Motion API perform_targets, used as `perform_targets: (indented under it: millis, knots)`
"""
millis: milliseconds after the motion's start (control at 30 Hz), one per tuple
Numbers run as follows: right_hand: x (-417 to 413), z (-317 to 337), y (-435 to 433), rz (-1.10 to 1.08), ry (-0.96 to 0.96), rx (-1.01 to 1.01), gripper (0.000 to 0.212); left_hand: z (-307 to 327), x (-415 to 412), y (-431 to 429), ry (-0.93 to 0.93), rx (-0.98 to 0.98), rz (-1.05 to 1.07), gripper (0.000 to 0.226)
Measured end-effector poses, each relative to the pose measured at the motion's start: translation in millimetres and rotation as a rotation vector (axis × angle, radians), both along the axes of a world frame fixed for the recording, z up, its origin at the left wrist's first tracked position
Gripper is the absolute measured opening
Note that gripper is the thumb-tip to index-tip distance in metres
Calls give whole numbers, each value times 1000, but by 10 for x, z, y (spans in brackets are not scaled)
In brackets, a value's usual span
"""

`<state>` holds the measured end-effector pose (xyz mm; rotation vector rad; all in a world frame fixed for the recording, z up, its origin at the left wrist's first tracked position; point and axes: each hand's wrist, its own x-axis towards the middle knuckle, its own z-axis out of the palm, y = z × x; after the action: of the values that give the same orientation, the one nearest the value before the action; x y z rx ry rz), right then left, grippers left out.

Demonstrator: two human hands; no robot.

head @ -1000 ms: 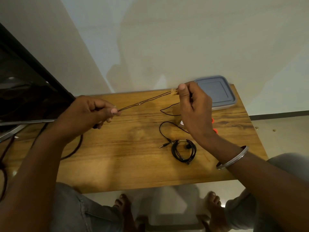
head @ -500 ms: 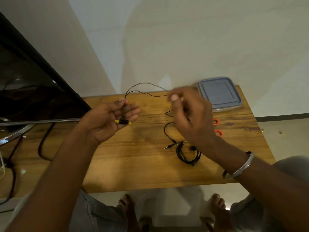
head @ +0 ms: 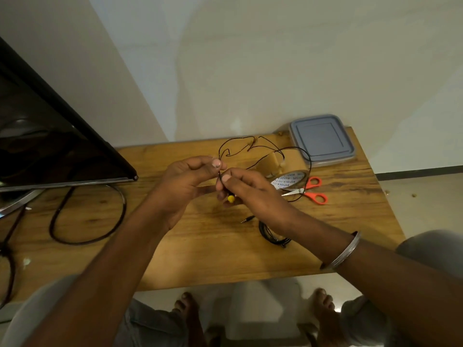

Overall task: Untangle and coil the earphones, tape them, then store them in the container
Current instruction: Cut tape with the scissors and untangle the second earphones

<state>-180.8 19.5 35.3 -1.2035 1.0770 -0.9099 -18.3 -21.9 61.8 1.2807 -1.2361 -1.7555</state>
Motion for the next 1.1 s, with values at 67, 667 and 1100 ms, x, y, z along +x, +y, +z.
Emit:
perform_targets:
  millis: [67, 667, 1100]
  knots:
    - [-11, 58, -8, 35, -86, 112, 30, -17, 25, -19, -65, -48, 11, 11]
    - [-14, 192, 36, 241, -394, 298, 34, 4, 136, -65, -167, -583, -139, 23]
    - [-38, 214, 17, 246, -294, 320, 35, 137, 224, -120, 117, -370, 75, 51]
